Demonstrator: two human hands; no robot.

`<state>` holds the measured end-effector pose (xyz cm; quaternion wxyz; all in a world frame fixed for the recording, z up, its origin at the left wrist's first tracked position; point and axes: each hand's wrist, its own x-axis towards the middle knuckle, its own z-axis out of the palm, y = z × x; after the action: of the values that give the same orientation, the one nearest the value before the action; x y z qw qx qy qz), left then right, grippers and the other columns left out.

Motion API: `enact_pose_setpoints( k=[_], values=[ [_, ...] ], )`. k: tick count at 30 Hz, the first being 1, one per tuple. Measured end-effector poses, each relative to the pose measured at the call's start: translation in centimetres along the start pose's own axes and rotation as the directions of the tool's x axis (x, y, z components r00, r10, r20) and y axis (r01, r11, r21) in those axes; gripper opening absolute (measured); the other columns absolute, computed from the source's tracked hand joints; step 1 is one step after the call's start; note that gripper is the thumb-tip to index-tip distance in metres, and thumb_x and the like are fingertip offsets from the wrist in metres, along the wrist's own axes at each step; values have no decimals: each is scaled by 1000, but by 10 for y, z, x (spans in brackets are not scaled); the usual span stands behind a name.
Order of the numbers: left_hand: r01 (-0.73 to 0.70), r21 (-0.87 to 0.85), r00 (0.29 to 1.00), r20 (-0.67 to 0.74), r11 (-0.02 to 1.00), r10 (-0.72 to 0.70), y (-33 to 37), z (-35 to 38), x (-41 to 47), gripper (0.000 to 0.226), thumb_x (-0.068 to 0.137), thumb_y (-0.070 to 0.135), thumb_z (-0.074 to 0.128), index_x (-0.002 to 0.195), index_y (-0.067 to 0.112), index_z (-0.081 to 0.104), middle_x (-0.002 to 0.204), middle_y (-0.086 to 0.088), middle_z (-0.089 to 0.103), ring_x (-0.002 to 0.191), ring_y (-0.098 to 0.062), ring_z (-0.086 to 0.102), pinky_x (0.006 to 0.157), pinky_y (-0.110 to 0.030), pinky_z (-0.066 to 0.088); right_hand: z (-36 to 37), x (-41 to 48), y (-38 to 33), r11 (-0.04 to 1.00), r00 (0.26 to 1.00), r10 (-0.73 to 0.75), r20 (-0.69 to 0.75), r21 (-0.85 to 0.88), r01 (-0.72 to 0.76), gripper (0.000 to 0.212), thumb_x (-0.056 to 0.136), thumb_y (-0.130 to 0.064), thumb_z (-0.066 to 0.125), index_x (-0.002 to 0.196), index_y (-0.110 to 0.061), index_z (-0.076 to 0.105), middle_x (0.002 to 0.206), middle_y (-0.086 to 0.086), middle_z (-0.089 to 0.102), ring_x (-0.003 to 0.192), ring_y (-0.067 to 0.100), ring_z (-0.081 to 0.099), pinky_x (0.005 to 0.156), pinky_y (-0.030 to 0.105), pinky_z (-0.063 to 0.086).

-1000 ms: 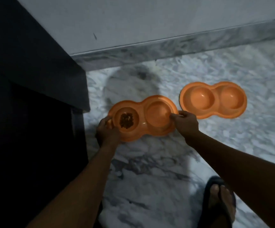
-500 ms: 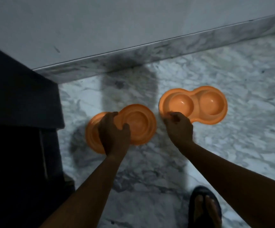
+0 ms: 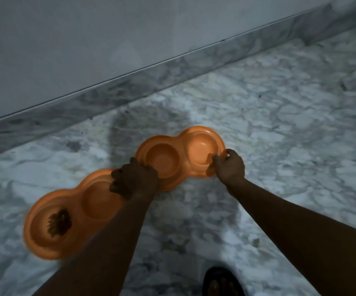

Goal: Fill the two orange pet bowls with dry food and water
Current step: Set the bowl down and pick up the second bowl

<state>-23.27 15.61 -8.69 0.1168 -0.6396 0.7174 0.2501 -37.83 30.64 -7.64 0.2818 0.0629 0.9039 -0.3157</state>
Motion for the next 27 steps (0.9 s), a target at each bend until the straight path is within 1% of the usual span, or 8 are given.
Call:
enact_pose_setpoints(
  k=[4, 7, 9, 11, 16, 19, 23, 27],
  values=[
    [-118, -165, 989, -112, 979, 100, -9, -31, -11, 36, 80, 36, 54, 101, 8, 62, 98, -21, 62, 104, -44, 50, 78, -40, 37, -18, -29, -14, 991, 999, 39, -9, 125, -38, 54, 88, -39, 69, 134, -12, 60, 116, 8, 70, 107, 30, 67, 96, 46, 53],
    [-190, -361, 975, -178, 913, 133, -13, -93, -44, 49, 69, 44, 57, 100, 7, 69, 93, -22, 64, 94, -41, 60, 79, -44, 51, -53, -72, -44, 976, 998, 57, 16, 208, -59, 62, 90, -36, 70, 145, -14, 52, 105, 1, 67, 101, 23, 63, 94, 39, 49],
    [-206, -502, 972, -203, 840, 116, -12, -146, -72, 48, 66, 43, 56, 91, 5, 70, 81, -16, 65, 74, -28, 63, 66, -35, 49, -84, -109, -71, 967, 999, 38, 21, 251, -42, 64, 89, -36, 72, 146, -17, 51, 106, 0, 68, 98, 21, 61, 89, 36, 45],
    [-230, -575, 966, -236, 785, 110, -9, -209, -107, 27, 68, 36, 63, 76, 11, 68, 66, -6, 62, 58, -14, 55, 56, -28, 39, -122, -154, -107, 959, 1000, 4, 19, 284, -10, 60, 86, -37, 74, 141, -21, 56, 108, 1, 70, 98, 20, 64, 87, 36, 47],
    [-290, -648, 951, -277, 704, 137, -15, -373, -196, 29, 65, 41, 60, 70, 13, 63, 65, -1, 62, 60, -11, 56, 54, -20, 37, -226, -288, -203, 925, 997, -76, 5, 374, 68, 59, 78, -36, 80, 133, -28, 60, 109, 3, 70, 103, 22, 68, 88, 38, 50],
    [-362, -665, 929, -317, 653, 192, -30, -484, -264, 36, 65, 37, 61, 64, 3, 52, 56, -13, 49, 54, -16, 41, 51, -31, 36, -290, -398, -253, 890, 994, -105, -38, 443, 111, 57, 78, -32, 81, 131, -27, 60, 111, 4, 68, 103, 22, 66, 86, 36, 48],
    [-389, -724, 918, -357, 570, 172, -50, -611, -348, 27, 68, 28, 64, 66, 2, 57, 62, -21, 53, 54, -18, 41, 53, -33, 41, -351, -532, -296, 838, 986, -136, -94, 520, 165, 55, 81, -30, 78, 132, -21, 60, 108, 5, 67, 97, 21, 65, 84, 37, 50],
    [-412, -757, 910, -377, 507, 176, -90, -717, -428, 22, 72, 24, 61, 69, 3, 56, 56, -6, 45, 54, -14, 37, 56, -30, 39, -390, -654, -324, 787, 973, -179, -143, 573, 229, 45, 84, -30, 75, 125, -23, 58, 106, 1, 65, 94, 16, 63, 77, 33, 44]
  ],
)
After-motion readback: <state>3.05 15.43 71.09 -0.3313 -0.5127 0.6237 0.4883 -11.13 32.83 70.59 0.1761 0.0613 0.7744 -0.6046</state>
